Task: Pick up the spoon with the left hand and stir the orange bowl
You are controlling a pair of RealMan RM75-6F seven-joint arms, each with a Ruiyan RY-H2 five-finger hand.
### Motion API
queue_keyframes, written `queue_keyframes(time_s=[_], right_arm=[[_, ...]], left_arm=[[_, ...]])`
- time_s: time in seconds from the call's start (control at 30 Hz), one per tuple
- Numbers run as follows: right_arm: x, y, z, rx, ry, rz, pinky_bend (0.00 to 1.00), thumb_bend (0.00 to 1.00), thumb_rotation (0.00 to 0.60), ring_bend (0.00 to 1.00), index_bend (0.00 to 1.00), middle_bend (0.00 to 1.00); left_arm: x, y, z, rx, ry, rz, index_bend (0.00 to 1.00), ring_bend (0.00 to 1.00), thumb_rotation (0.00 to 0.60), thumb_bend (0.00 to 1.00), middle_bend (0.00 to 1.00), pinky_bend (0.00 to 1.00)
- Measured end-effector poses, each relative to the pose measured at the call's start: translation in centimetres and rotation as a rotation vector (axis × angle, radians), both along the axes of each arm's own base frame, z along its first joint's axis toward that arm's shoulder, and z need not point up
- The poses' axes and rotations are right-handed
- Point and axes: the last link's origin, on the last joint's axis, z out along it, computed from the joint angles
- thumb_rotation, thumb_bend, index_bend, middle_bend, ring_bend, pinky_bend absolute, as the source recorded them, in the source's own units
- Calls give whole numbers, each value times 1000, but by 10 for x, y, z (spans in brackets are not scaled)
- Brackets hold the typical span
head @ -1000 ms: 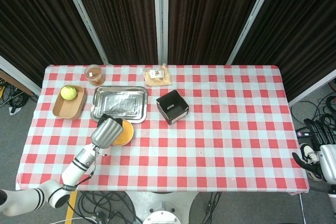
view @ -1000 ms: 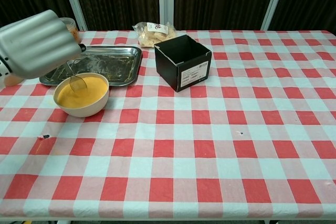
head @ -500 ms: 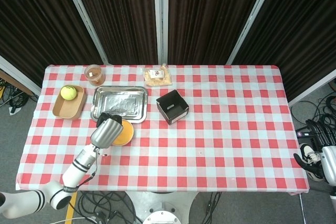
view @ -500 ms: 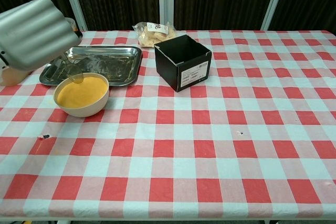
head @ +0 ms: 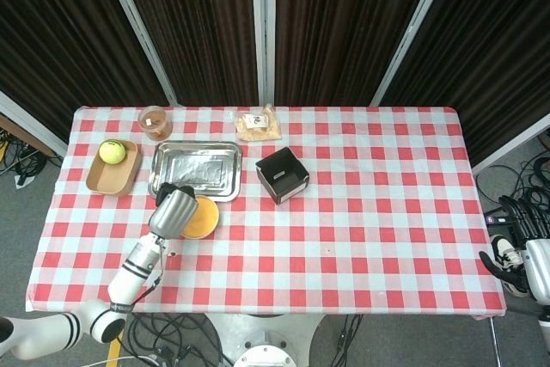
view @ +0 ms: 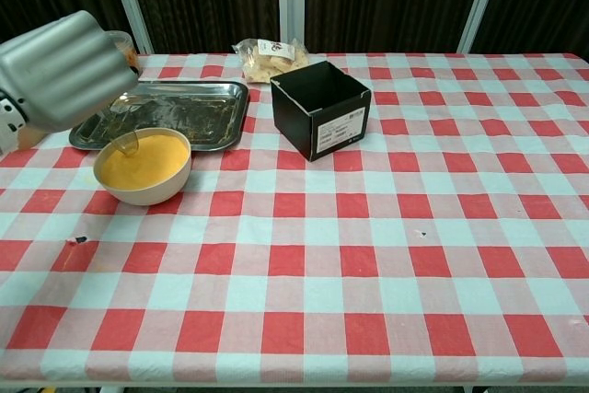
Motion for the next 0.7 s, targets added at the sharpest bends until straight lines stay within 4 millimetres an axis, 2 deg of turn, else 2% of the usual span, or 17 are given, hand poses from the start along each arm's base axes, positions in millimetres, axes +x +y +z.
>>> queue_keyframes(time_s=[0.23,0.53,0.7], right_arm=[[0,0,-1,4,-2,2,0,196,600,0,0,79],[-2,3,2,-6,-3,-2,0,195,600,0,0,79],[-3,3,1,-3,-7,-3,0,196,600,0,0,79]], left_arm=[[8,-17,1,-39,-24,-14,696,934,600,431,960,1000],[-3,-5,-7,-11,18,22,703,936,600,432,962,1000],[4,-7,-1,-17,-46,-7,703,936,600,432,962,1000]])
